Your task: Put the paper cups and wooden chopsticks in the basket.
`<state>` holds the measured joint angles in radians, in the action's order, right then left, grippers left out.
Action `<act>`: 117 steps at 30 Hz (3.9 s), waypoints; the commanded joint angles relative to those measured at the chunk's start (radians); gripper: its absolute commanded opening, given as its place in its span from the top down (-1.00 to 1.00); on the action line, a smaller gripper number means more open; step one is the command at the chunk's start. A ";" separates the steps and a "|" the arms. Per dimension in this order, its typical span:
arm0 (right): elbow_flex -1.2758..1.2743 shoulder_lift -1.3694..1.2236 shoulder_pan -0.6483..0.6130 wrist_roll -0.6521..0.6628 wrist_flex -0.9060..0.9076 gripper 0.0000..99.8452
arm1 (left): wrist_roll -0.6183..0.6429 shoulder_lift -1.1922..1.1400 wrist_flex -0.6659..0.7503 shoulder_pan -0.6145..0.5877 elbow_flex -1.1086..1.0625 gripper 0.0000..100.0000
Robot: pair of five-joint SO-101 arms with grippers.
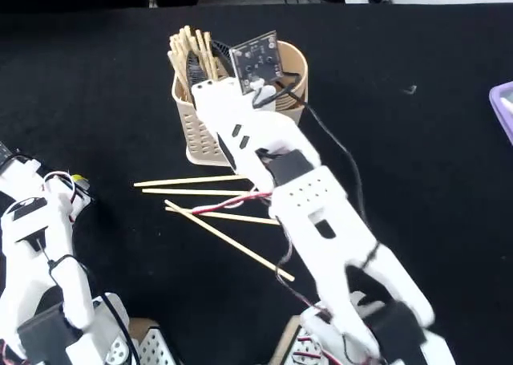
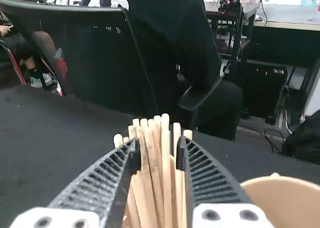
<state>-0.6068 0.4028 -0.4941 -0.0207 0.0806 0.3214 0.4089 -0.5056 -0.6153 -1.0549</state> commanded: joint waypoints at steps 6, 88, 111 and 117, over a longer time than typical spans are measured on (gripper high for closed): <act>-0.001 0.331 -0.054 -0.003 0.537 0.75 | 0.003 0.035 0.014 -0.002 0.016 0.52; 0.105 0.128 0.025 0.095 0.186 0.56 | 0.003 0.035 0.014 -0.002 0.015 0.52; 0.076 -0.406 -0.295 0.288 0.485 0.45 | 0.029 0.035 0.003 -0.082 0.033 0.52; 0.407 -0.676 -0.296 0.474 0.721 0.39 | 0.077 0.035 0.003 -0.108 0.033 0.52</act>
<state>-0.3844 -0.1987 -0.7764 0.3644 0.7112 0.3767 0.4089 -0.5056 -0.7104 -1.0549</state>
